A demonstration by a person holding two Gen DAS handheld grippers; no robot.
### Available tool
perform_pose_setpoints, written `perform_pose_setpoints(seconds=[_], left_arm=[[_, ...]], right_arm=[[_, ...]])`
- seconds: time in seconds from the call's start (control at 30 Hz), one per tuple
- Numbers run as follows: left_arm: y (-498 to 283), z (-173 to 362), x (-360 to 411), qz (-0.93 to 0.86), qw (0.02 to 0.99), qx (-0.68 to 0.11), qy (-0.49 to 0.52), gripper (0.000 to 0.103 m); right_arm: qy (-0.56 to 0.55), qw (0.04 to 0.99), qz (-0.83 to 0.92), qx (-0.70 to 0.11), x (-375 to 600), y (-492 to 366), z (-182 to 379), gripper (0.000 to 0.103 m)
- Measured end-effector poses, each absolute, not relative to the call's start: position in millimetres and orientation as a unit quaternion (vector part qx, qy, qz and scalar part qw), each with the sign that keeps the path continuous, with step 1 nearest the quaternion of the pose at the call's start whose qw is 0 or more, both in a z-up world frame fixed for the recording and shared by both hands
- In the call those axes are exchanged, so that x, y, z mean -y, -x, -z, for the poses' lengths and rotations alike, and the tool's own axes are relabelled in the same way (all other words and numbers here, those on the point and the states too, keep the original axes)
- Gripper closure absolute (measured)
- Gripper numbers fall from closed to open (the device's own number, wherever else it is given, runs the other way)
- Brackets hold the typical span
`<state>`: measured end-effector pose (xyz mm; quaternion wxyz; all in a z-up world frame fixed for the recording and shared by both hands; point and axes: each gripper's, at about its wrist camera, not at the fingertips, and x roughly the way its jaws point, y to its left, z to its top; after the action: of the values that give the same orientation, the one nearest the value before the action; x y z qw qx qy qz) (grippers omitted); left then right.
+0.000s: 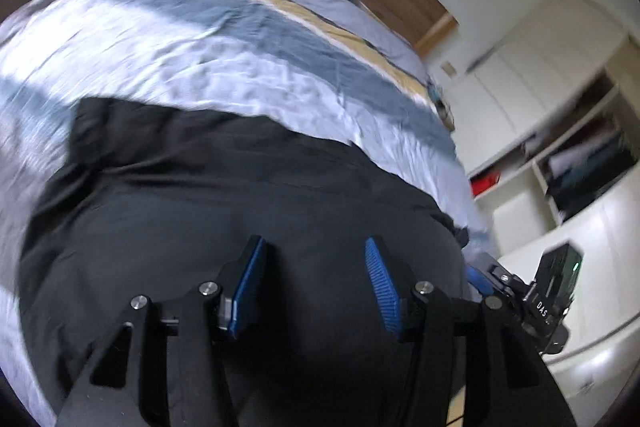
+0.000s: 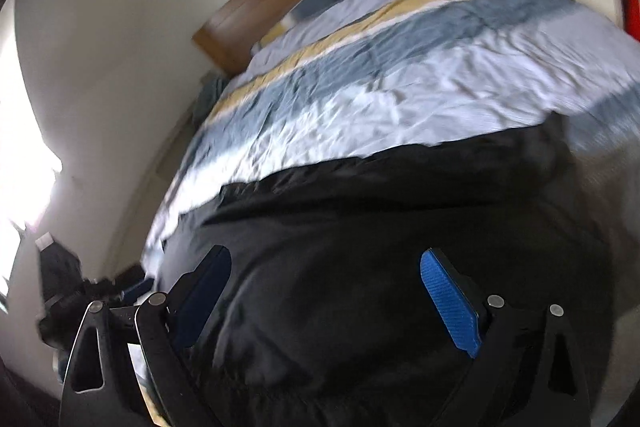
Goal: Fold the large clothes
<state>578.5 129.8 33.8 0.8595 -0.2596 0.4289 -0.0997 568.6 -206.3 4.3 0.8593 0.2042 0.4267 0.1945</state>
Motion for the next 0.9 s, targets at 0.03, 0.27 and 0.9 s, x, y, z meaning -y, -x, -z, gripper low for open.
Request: perform_pose_setpoints(seconds=[0.03,0.27,0.9], left_arm=[[-589,-28,-117,0.095,0.863,-0.435,0.238,0.053],[-644,29,-98,0.055,0.86,-0.467,0.198,0.053],[-657,61,-189,0.01,0.833,-0.507,0.22,0.051]], right_arm=[[-0.184,0.861,-0.192,-0.435,194,-575,3,0.008],[-0.155,0.857,-0.171,-0.461,175,-616,52,0.007],[-0.198,0.846,-0.136,-0.476,269,-637,83,0.013]])
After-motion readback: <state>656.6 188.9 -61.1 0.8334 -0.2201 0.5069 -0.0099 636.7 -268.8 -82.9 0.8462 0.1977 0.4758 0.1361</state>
